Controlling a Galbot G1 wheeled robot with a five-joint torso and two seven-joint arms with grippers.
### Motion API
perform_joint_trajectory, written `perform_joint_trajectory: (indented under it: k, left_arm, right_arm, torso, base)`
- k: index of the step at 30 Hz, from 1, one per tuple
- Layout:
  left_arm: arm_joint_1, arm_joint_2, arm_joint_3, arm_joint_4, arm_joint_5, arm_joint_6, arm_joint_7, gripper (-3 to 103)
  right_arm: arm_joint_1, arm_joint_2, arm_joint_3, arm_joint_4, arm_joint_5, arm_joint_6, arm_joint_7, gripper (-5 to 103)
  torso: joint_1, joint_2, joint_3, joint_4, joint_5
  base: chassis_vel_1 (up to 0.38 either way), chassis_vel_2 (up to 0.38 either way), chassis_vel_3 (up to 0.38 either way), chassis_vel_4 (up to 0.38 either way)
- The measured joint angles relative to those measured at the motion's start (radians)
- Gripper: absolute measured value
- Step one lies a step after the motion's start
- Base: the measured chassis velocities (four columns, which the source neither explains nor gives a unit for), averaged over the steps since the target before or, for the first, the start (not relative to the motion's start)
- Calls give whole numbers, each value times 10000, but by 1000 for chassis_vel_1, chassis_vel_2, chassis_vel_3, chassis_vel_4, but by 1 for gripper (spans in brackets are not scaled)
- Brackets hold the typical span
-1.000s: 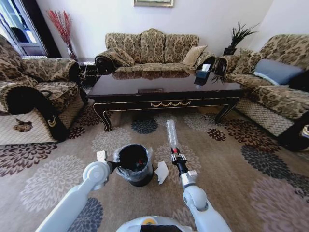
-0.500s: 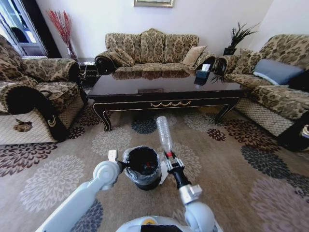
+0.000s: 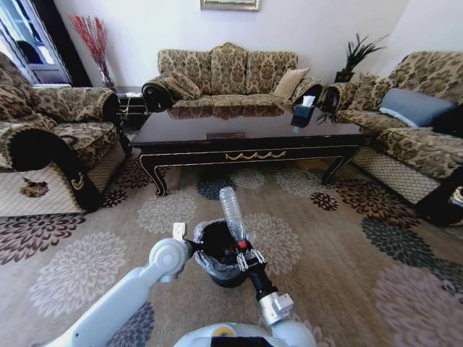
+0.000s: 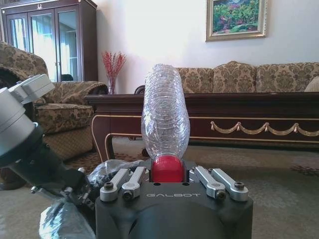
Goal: Move to the front of the table and pick up the trash from the floor, then place it into the trash bin.
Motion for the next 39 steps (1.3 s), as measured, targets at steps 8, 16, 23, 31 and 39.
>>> perform_joint_trajectory:
  k: [8, 16, 23, 31, 39]
  left_arm:
    - [103, -27, -301, 177, 4, 25, 36, 0]
    - [351, 123, -538, 69, -49, 43, 84, 0]
    - [901, 378, -1175, -24, 82, 81, 364, 0]
    - [1356, 1031, -2445, 205, 161, 99, 707, 0]
    - [2028, 1246, -4271, 618, -37, 103, 1003, 0]
  right_arm:
    - [-71, 15, -76, -62, -159, -14, -61, 59]
    - [-57, 35, -127, -113, -179, -14, -70, 86]
    - [-105, 65, -94, 38, -163, -5, -79, 100]
    - [454, 162, 904, 302, 769, -144, 34, 100]
    - [1501, 190, 1825, -764, 1931, -507, 527, 100]
  torso:
    - [0, 0, 0, 0, 0]
    - [0, 0, 0, 0, 0]
    - [0, 0, 0, -3, -2]
    - [0, 0, 0, 1, 0]
    - [0, 0, 1, 2, -1]
  base:
    - [0, 0, 0, 0]
    - [0, 0, 0, 0]
    - [0, 0, 0, 0]
    - [0, 0, 0, 0]
    - [0, 0, 0, 0]
